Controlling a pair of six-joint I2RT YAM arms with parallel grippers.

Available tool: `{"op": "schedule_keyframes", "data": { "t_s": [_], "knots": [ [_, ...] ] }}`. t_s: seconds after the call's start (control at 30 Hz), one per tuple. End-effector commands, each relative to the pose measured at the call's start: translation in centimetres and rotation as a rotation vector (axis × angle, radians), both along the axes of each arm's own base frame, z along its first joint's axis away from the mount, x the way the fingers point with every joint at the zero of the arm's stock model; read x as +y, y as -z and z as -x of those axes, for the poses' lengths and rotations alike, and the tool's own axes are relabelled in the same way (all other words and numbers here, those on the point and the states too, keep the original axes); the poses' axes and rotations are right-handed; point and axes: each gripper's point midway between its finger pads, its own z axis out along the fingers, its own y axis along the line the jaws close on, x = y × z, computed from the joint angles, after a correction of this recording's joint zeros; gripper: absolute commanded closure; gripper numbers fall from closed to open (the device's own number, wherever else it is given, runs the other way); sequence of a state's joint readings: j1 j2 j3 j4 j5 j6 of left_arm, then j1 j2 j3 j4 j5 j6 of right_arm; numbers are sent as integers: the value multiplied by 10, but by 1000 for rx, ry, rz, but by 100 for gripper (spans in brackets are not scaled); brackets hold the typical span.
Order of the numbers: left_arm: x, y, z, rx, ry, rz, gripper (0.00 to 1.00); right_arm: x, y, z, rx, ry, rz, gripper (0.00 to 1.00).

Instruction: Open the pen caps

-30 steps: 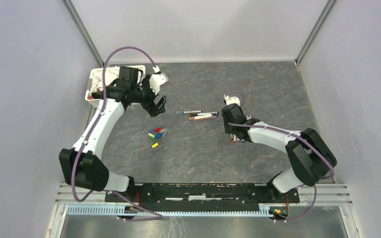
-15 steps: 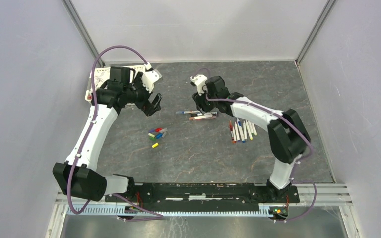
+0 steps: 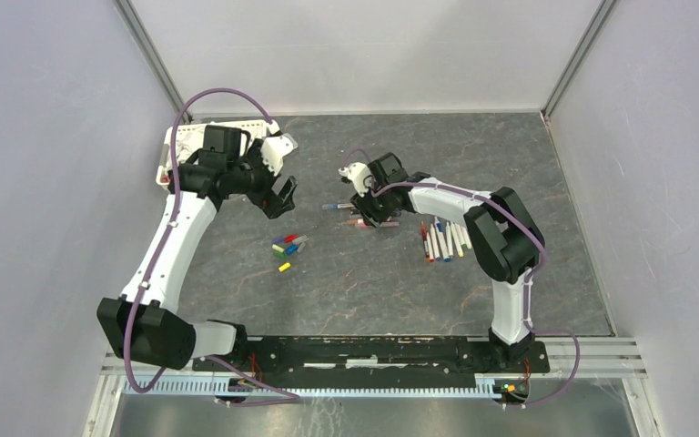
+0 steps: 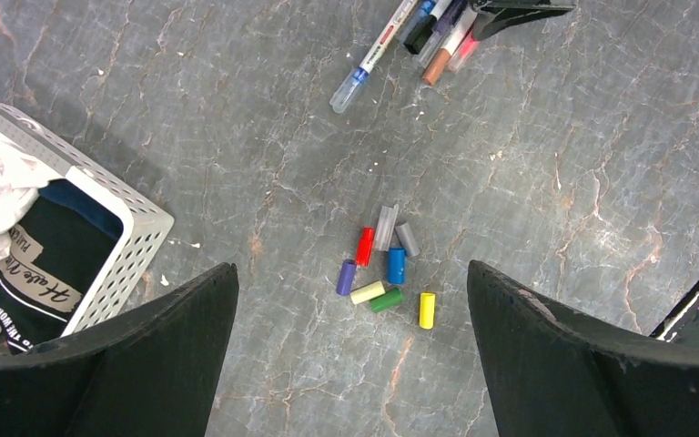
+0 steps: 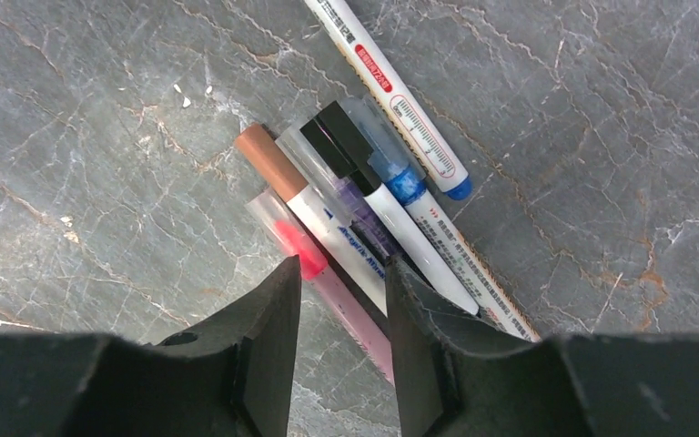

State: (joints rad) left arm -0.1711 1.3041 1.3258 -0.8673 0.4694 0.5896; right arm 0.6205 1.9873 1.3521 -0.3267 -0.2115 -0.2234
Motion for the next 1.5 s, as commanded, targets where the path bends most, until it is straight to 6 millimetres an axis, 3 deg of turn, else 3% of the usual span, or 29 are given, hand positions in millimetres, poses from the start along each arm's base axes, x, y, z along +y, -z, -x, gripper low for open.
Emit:
{"op": "schedule_keyframes", "data": {
  "t_s": [0.0,0.23,0.47,0.77,1.03,1.23,1.47],
  "knots": [
    [3,-1,4,-13,12,-11,0,6,-2,2,-8,-29,-37,58],
    [3,0,4,-10,17,-14,0,2,7,18,25,7,-70,71],
    [2,0,4,-9,22,-12,0,5,13,32,78,24,-115,77],
    [-1,0,5,0,40,-3,0,4,3,49,90,28,-174,75],
    [-4,1,6,15,55,10,0,0,-10,38,32,43,-154,79],
    [-4,2,7,15,59,8,0,-5,-4,39,19,54,-124,80],
    [-4,4,8,21,63,9,0,-13,12,49,-4,51,-48,73]
  ]
}}
